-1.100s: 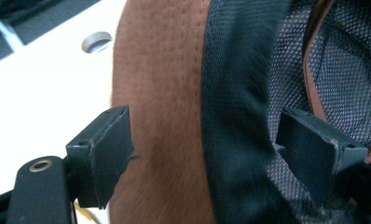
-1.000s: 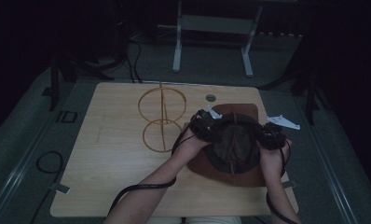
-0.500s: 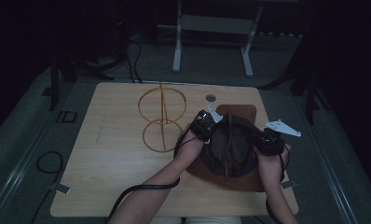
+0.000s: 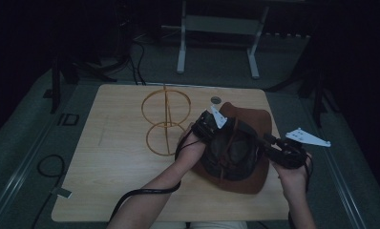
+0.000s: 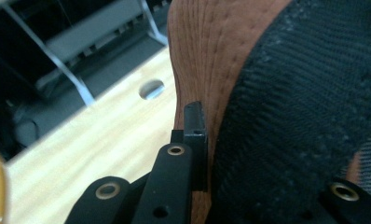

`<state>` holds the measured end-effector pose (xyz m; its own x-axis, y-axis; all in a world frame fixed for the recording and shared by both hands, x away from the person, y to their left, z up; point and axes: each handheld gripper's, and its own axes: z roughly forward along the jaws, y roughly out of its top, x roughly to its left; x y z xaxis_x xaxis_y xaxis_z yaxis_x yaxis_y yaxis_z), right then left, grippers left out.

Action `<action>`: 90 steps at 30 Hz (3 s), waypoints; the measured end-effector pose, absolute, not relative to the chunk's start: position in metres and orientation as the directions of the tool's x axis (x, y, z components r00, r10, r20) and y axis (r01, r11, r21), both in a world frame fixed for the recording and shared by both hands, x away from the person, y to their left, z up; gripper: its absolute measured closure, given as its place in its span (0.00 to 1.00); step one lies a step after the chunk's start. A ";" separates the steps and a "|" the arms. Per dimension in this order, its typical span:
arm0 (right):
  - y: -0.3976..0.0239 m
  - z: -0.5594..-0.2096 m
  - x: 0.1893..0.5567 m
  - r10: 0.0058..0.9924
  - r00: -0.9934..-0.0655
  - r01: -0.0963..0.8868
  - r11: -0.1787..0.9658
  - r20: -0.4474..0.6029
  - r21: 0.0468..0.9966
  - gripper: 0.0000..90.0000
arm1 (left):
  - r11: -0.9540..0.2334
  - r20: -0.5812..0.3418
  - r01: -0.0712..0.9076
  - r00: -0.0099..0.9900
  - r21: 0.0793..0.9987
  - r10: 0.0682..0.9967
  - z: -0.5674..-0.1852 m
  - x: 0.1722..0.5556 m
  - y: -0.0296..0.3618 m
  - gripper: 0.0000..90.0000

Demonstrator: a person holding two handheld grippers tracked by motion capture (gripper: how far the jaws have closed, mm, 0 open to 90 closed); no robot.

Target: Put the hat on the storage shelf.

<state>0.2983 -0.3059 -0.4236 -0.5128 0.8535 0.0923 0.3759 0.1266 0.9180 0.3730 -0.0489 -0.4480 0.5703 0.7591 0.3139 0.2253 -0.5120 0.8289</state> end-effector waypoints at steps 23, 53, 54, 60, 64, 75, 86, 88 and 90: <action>-0.344 -0.436 0.318 0.812 -0.575 0.363 0.141 0.102 0.921 0.61 | -0.360 0.362 -0.191 0.785 0.913 0.502 -0.433 0.331 -0.002 0.97; -0.267 -0.416 0.296 0.501 -0.865 0.089 0.071 0.042 0.993 0.54 | -0.179 0.272 -0.215 0.867 0.960 0.417 -0.433 0.321 -0.027 0.97; -0.266 -0.415 0.295 0.503 -0.863 0.085 0.071 0.038 0.994 0.57 | -0.164 0.253 -0.201 0.871 0.966 0.422 -0.432 0.322 -0.027 0.97; -0.268 -0.414 0.299 0.542 -0.838 0.115 0.063 0.063 0.991 0.77 | -0.169 0.254 -0.199 0.865 0.965 0.432 -0.433 0.321 -0.027 0.97; -0.270 -0.415 0.300 0.540 -0.838 0.128 0.052 0.079 0.990 0.92 | -0.163 0.235 -0.182 0.877 0.970 0.419 -0.434 0.324 -0.024 0.97; -0.274 -0.408 0.292 0.544 -0.836 0.104 0.037 0.068 0.994 0.99 | -0.164 0.241 -0.189 0.875 0.968 0.419 -0.423 0.325 -0.019 0.77; -0.287 -0.398 0.295 0.538 -0.836 0.106 -0.035 0.108 0.994 0.99 | -0.169 0.191 -0.122 0.846 0.978 0.498 -0.419 0.330 -0.004 0.57; -0.289 -0.396 0.296 0.540 -0.834 0.103 -0.043 0.109 0.994 0.99 | -0.179 0.193 -0.116 0.836 0.977 0.514 -0.419 0.330 0.000 0.57; -0.290 -0.395 0.297 0.547 -0.830 0.099 -0.046 0.108 0.994 0.99 | -0.187 0.196 -0.112 0.826 0.976 0.529 -0.419 0.329 0.005 0.52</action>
<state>0.2968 -0.2900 -0.3949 -0.8302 0.5469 0.1082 0.0993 -0.0460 0.9940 0.3287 0.0046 -0.4188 0.8256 0.5290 0.1962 -0.1123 -0.1867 0.9760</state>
